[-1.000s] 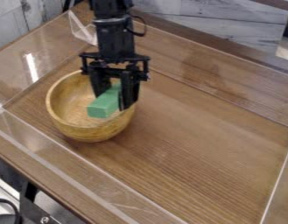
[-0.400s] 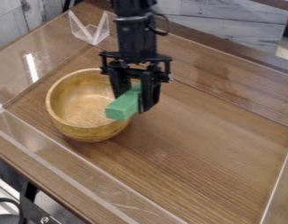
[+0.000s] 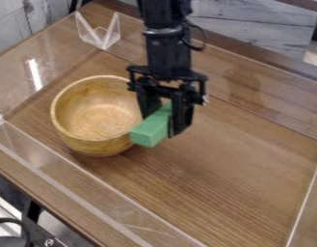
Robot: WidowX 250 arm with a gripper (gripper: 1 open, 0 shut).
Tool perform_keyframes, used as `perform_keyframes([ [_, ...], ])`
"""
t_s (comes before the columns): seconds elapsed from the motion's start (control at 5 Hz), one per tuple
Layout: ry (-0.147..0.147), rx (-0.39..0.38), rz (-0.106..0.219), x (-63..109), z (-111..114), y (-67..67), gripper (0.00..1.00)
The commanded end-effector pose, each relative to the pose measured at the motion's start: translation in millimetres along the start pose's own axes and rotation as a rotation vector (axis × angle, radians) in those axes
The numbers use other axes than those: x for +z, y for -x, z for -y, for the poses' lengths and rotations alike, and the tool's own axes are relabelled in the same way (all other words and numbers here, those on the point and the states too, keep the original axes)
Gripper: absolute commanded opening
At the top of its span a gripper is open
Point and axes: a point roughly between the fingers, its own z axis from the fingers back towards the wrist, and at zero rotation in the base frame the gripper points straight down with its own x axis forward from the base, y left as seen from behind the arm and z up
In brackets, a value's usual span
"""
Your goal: Remove the green block from inside the brown bowl and put it on the table
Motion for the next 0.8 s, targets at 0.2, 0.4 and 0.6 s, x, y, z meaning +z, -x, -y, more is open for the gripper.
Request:
perform_keyframes([
  [0.2,-0.021,-0.072,0.079,1.2,18.0,-4.5,0.00],
  [0.4,-0.020,-0.079,0.088,-1.1,18.4,-5.2,0.00],
  [0.6,-0.020,-0.085,0.097,-2.6,18.1,-5.7,0.00],
])
